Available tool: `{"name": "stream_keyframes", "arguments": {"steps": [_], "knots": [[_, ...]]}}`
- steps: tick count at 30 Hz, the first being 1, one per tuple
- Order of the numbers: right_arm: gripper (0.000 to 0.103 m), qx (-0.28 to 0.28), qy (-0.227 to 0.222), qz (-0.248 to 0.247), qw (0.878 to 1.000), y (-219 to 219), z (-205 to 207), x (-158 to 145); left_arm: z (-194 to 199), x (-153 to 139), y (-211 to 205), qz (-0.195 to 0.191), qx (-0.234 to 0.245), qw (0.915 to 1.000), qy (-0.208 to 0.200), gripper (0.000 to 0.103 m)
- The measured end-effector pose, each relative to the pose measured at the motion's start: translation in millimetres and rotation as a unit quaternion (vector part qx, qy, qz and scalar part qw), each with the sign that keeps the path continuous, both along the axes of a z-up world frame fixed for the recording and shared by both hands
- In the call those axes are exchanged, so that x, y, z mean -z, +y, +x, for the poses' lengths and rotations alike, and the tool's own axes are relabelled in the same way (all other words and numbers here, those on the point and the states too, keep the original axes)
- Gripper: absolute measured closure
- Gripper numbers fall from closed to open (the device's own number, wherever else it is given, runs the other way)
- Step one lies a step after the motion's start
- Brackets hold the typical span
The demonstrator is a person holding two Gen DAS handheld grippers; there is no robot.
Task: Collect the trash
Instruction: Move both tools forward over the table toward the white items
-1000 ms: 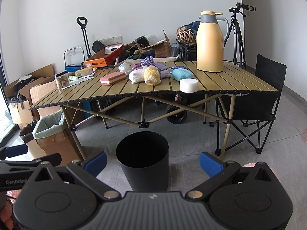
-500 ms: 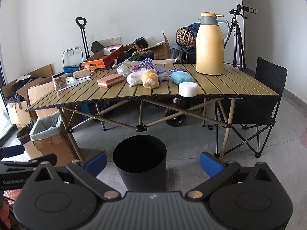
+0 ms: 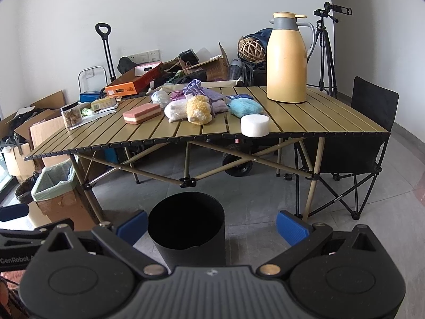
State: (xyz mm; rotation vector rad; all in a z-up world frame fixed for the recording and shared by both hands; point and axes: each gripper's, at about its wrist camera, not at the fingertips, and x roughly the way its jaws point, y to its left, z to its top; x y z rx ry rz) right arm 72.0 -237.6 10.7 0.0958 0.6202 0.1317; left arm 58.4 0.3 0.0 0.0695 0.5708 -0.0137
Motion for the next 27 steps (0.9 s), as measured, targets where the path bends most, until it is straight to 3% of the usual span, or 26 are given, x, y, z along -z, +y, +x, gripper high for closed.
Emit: {"name": "stream_keyframes", "arguments": {"steps": [27], "knots": [[0.000, 0.015, -0.003, 0.002, 1.000, -7.8, 101.6, 9.5, 97.5, 4.5, -19.1, 0.006, 0.018, 0.9998, 0.005, 0.000]]}}
